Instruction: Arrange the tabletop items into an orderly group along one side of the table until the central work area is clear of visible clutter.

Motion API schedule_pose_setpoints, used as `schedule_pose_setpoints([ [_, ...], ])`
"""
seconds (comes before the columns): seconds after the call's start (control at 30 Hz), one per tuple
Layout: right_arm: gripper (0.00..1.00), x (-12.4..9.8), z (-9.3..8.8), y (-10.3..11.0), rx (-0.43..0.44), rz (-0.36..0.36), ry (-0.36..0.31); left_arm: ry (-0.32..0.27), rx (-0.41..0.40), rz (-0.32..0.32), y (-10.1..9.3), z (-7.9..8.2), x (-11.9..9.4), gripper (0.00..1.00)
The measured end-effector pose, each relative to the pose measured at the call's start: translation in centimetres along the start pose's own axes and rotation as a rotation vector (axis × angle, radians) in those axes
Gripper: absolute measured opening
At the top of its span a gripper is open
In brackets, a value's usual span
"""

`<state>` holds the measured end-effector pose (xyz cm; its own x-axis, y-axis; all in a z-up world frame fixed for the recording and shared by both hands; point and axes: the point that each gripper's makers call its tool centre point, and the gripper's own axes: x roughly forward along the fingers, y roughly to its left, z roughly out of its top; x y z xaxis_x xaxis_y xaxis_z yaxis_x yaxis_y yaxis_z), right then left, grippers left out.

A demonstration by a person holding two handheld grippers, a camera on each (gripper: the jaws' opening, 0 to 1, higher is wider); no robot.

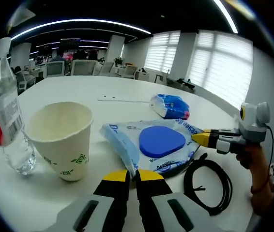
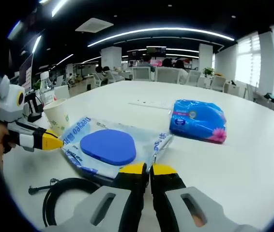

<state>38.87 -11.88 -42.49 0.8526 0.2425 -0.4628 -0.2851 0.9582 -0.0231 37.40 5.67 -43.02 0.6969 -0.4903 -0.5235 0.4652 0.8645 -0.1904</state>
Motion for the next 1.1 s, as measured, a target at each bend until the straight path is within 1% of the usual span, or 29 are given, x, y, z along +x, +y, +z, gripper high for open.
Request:
schedule_pose_setpoints([
  [0.13, 0.02, 0.1, -0.6, 0.1, 0.0, 0.01, 0.023, 0.01, 0.013, 0.006, 0.1, -0.3, 0.0, 0.04],
  [0.2, 0.02, 0.2, -0.9, 0.4, 0.002, 0.024, 0.033, 0.018, 0.027, 0.021, 0.4, -0.4, 0.1, 0.04],
  [0.3, 0.02, 0.2, -1.0, 0.4, 0.008, 0.032, 0.035, 0.032, 0.04, 0.03, 0.3, -0.8, 0.1, 0.04],
  [0.53, 0.03, 0.2, -1.3, 0.4, 0.004, 0.039, 0.046, 0.038, 0.042, 0.029, 0.4, -1.0, 0.1, 0.05],
  [0.67, 0.03, 0.1, -1.5, 0.3, 0.019, 0.041, 0.052, 0.042, 0.045, 0.031, 0.4, -1.1, 0.1, 0.05],
  [0.93, 0.06, 0.1, -1.6, 0.2, 0.036, 0.044, 0.054, 0.043, 0.063, 0.035, 0.6, -1.0, 0.0, 0.06],
  [1.1, 0.08, 0.1, -1.6, 0.0, 0.031, 0.037, 0.055, 0.044, 0.061, 0.032, 0.5, -1.1, 0.0, 0.07],
])
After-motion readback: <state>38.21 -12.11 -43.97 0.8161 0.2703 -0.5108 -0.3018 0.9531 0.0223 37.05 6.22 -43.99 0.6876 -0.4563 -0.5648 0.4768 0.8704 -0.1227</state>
